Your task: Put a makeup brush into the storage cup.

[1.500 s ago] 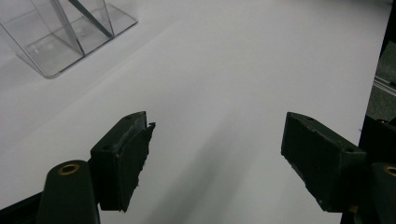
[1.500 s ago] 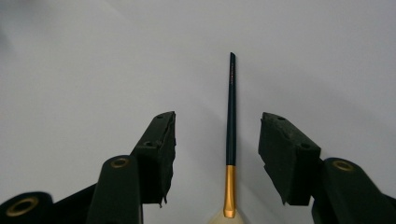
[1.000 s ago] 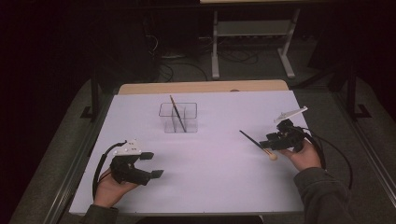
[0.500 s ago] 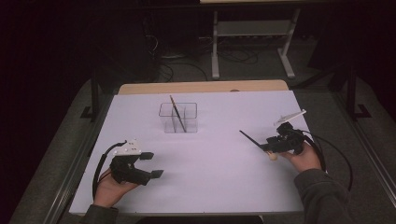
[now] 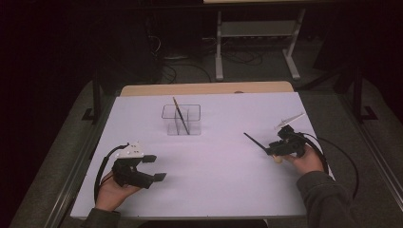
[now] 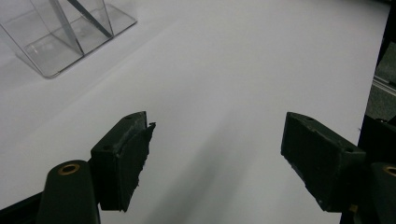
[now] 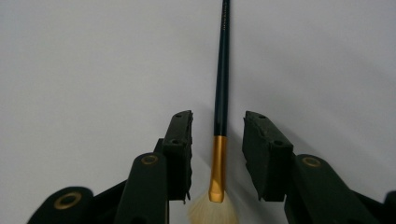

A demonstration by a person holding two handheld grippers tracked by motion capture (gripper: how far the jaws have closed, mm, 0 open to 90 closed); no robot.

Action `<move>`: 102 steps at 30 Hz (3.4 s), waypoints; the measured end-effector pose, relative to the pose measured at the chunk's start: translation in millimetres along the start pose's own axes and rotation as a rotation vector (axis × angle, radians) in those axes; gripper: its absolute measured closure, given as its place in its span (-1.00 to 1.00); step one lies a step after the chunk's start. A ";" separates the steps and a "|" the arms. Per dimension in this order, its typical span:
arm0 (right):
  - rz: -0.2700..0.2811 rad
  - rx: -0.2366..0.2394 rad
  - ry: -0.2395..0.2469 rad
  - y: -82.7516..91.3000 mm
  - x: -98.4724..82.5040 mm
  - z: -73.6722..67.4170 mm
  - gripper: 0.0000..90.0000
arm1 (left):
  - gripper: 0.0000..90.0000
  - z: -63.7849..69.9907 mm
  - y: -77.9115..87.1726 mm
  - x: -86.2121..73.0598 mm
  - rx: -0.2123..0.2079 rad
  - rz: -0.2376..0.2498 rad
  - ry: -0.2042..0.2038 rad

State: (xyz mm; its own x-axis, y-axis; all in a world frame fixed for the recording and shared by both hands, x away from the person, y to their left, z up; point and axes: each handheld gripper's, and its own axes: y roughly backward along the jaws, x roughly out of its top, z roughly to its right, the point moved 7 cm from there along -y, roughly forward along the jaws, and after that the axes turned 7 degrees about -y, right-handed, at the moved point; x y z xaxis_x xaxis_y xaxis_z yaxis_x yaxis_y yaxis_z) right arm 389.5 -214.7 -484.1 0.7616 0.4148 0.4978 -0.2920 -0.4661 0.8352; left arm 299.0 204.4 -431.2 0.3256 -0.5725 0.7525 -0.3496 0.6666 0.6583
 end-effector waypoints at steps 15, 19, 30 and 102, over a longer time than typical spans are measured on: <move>-0.031 -0.019 0.009 -6.3 -1.5 2.9 0.59 | -0.49 -0.5 -0.3 -0.4 -0.001 -0.001 0.001; -0.034 -0.021 0.013 -7.4 -1.5 2.6 0.62 | -0.49 -0.6 0.2 -0.7 -0.001 0.001 0.005; -0.045 -0.054 0.039 -7.9 -2.1 1.5 0.69 | -0.49 -0.9 0.1 -0.6 0.001 0.001 0.004; -0.014 0.164 0.435 11.0 49.2 -118.8 0.85 | -0.44 6.4 -3.3 6.4 -0.017 0.012 -0.021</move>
State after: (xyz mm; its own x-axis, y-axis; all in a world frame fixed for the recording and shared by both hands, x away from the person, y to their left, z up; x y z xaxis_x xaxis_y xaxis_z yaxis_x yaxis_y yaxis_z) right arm 355.0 -106.6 -422.7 0.4413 0.6950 0.5676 -0.1616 -0.5607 0.8121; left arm 296.6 195.5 -428.5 0.3029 -0.5745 0.7604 -0.3382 0.6811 0.6494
